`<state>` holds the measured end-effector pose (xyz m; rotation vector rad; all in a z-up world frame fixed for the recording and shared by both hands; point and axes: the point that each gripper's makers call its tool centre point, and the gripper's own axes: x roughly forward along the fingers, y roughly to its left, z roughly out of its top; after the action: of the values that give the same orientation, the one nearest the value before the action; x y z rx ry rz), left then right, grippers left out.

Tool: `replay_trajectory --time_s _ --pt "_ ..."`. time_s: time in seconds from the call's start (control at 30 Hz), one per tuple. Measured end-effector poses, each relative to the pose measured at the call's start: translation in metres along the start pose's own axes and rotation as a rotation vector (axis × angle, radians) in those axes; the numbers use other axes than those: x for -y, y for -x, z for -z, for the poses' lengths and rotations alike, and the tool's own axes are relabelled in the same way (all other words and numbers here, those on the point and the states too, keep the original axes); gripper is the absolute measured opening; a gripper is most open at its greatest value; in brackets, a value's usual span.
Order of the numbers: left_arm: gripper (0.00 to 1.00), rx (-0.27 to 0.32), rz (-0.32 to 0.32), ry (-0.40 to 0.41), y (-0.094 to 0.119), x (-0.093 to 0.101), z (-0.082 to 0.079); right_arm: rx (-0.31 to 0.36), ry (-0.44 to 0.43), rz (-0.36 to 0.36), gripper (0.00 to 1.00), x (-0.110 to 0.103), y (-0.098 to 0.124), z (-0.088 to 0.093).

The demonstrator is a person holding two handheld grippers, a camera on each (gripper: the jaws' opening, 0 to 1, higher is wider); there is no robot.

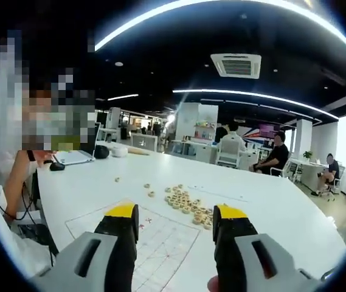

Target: Pick up the chess pieces one by one and place each piece onto its starting position on the chessboard, setting the pieces on their correct points until all the chess pieces are arranged in the starting layout

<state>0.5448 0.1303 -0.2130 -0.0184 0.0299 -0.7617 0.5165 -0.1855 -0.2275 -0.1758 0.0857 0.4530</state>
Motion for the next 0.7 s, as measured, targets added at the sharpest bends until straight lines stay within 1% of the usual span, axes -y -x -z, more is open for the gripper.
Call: replay_trajectory --time_s 0.13,0.2,0.37,0.43,0.5,0.57,0.7 --pt "0.44 -0.022 0.003 -0.015 -0.002 -0.002 0.007 -0.002 0.002 0.0 0.49 0.0 0.0 0.001" --pt "0.44 -0.027 0.002 -0.017 -0.002 -0.003 0.009 -0.001 0.001 0.002 0.49 0.001 0.0 0.001" --pt "0.44 -0.039 -0.006 -0.057 0.001 -0.011 0.011 0.0 0.003 0.001 0.49 0.001 0.0 0.001" --pt "0.43 -0.046 -0.02 -0.066 0.004 -0.018 0.013 0.001 0.004 0.002 0.49 0.001 0.0 0.001" --pt "0.42 -0.049 -0.062 -0.064 0.008 -0.032 0.015 0.001 0.004 0.002 0.49 0.001 0.001 0.001" --pt "0.41 -0.042 -0.086 -0.052 0.012 -0.042 0.015 0.0 0.004 0.001 0.49 0.001 0.001 0.001" --pt "0.38 -0.032 -0.101 -0.042 0.012 -0.049 0.017 -0.01 0.0 0.0 0.49 0.001 -0.002 0.005"
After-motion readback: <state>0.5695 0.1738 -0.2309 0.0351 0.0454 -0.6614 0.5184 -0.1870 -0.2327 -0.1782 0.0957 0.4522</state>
